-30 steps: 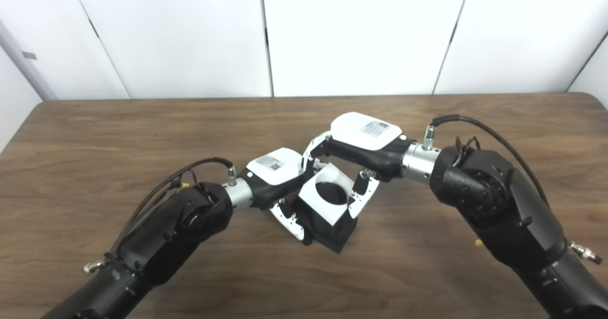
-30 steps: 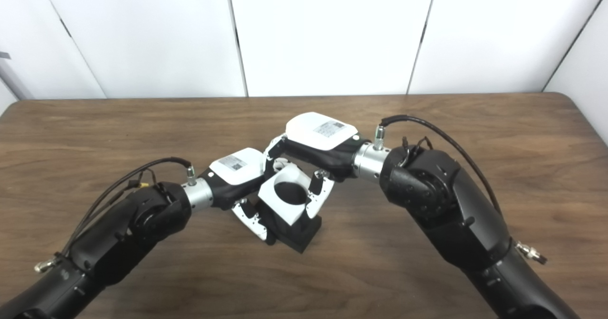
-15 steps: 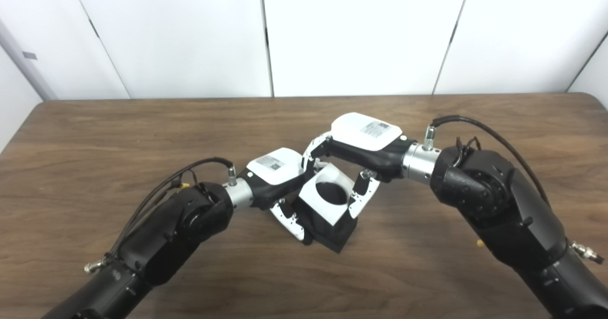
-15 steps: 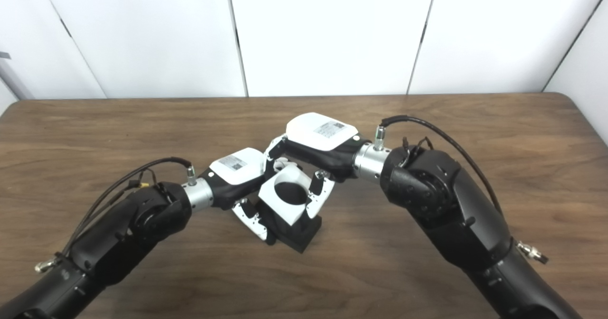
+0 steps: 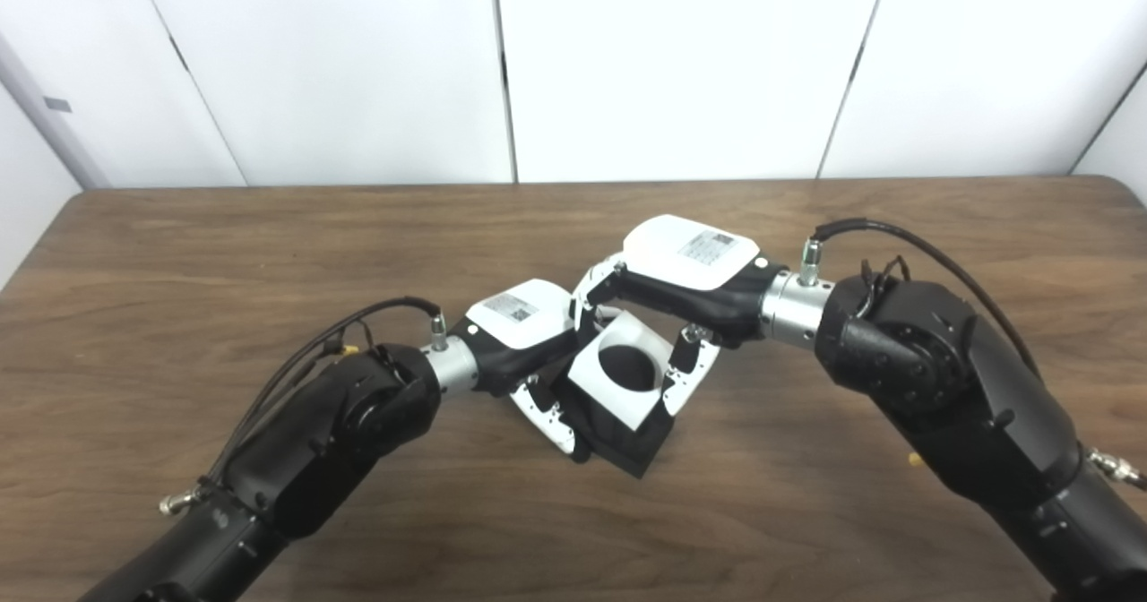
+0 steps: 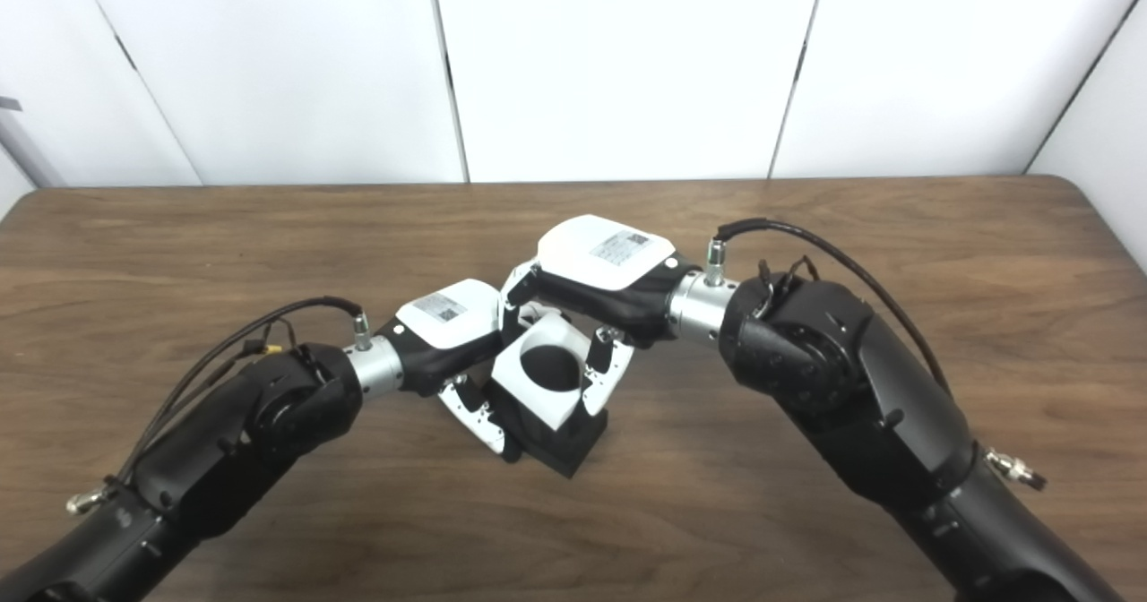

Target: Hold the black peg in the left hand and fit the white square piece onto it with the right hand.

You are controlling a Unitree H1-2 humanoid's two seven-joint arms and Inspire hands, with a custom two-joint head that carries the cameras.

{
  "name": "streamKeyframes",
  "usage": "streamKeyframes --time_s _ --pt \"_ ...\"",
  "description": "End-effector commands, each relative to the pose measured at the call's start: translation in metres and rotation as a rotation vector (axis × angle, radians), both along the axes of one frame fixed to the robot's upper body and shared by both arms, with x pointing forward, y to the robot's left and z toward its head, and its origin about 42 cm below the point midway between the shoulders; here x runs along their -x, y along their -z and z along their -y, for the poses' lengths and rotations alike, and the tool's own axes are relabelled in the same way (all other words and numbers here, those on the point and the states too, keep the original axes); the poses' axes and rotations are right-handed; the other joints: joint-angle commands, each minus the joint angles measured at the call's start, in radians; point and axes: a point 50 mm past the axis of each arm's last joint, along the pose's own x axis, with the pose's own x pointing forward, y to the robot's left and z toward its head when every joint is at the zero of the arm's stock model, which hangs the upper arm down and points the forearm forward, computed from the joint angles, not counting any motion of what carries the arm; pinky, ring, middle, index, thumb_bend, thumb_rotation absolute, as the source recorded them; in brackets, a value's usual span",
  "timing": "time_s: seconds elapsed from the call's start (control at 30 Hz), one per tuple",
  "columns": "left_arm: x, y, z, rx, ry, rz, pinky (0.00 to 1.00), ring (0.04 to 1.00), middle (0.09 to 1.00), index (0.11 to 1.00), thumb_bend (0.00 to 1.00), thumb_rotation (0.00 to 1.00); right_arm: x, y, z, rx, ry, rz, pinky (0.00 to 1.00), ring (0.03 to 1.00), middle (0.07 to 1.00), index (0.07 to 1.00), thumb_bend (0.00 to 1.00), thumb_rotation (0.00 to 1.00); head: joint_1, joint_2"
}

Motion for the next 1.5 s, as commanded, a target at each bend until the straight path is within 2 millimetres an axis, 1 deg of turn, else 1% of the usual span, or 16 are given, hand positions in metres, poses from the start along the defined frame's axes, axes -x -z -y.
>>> streamKeyframes --time_s 0.0,0.23,0.4,0.53,0.67,0.7,0.73,0.77,0.8,0.97,1.47 --pt "0.0128 0.0284 0.0083 -0.181 0.043 -0.048 0.81 0.906 0.925 0.496 0.52 0.08 0.0084 0.0192 -0.0103 0.099 -0.069 -0.11 0.66 0.751 0.748 0.479 0.52 0.13 -0.001 0.001" --pt "0.0121 0.0288 0.0071 -0.185 0.04 -0.047 0.81 0.905 0.888 0.495 0.52 0.08 0.0083 0.0183 -0.011 0.102 -0.073 -0.116 0.66 0.749 0.744 0.479 0.52 0.13 -0.003 0.0" --pt "0.012 0.028 0.0076 -0.188 0.042 -0.044 0.8 0.903 0.91 0.496 0.52 0.08 0.0079 0.0187 -0.0104 0.1 -0.076 -0.115 0.66 0.746 0.742 0.479 0.52 0.13 -0.003 0.001" --pt "0.012 0.0274 0.0078 -0.185 0.044 -0.043 0.82 0.907 0.899 0.496 0.52 0.08 0.0078 0.0183 -0.0104 0.105 -0.067 -0.119 0.65 0.748 0.744 0.48 0.52 0.13 -0.005 0.003" --pt "0.0117 0.0277 0.0083 -0.178 0.049 -0.042 0.79 0.899 0.915 0.496 0.52 0.08 0.0069 0.0181 -0.0096 0.105 -0.05 -0.133 0.65 0.745 0.752 0.492 0.52 0.15 -0.004 0.005" --pt "0.0117 0.028 0.0083 -0.176 0.048 -0.044 0.79 0.897 0.911 0.496 0.52 0.08 0.0066 0.018 -0.0094 0.109 -0.046 -0.137 0.64 0.749 0.758 0.581 0.7 0.21 -0.004 0.005" --pt "0.0118 0.0279 0.0083 -0.174 0.047 -0.045 0.79 0.896 0.908 0.496 0.52 0.08 0.0063 0.0176 -0.0092 0.112 -0.042 -0.141 0.64 0.755 0.766 0.639 0.8 0.25 -0.004 0.005" --pt "0.0119 0.0278 0.0085 -0.174 0.045 -0.046 0.8 0.895 0.903 0.495 0.52 0.08 0.006 0.0173 -0.0091 0.113 -0.04 -0.145 0.65 0.763 0.776 0.68 0.87 0.27 -0.004 0.006" --pt "0.0119 0.0276 0.0085 -0.173 0.044 -0.048 0.81 0.897 0.899 0.495 0.52 0.08 0.0057 0.0171 -0.0091 0.115 -0.038 -0.149 0.65 0.766 0.782 0.696 0.89 0.27 -0.004 0.006" --pt "0.012 0.0272 0.0085 -0.175 0.042 -0.049 0.81 0.899 0.889 0.496 0.52 0.08 0.0053 0.0156 -0.0094 0.121 -0.032 -0.161 0.66 0.781 0.803 0.708 0.93 0.29 -0.004 0.006" --pt "0.0113 0.026 0.0054 -0.166 0.041 -0.05 0.82 0.92 0.9 0.495 0.52 0.08 0.0041 0.0122 -0.0099 0.124 -0.019 -0.164 0.67 0.783 0.816 0.701 0.94 0.27 -0.006 0.008"
